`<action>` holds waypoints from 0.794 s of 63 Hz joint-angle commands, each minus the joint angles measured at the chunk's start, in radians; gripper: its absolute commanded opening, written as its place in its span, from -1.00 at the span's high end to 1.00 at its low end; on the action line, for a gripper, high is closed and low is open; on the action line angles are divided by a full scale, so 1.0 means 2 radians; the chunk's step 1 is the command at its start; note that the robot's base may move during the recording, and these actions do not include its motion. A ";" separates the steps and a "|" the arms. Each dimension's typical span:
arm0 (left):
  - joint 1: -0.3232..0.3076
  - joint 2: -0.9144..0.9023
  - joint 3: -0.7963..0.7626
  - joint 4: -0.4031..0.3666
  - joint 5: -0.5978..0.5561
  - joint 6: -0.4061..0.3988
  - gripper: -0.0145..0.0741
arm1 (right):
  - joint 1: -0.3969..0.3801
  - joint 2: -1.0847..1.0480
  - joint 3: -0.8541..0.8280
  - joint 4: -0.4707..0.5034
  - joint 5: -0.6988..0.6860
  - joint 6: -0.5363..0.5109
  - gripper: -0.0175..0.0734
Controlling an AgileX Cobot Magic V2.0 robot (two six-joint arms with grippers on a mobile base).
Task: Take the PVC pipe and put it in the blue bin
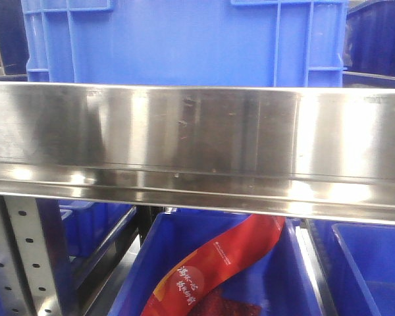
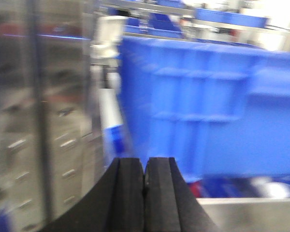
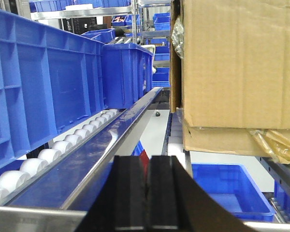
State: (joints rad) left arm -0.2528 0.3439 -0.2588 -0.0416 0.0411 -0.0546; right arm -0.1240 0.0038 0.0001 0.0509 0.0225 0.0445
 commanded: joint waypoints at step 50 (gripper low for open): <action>0.100 -0.172 0.129 0.005 -0.016 0.000 0.92 | -0.002 -0.002 0.000 0.001 -0.015 -0.003 0.99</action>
State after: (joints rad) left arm -0.0581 0.0058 0.0024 -0.0332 0.0302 -0.0546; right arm -0.1240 0.0038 0.0001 0.0509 0.0173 0.0445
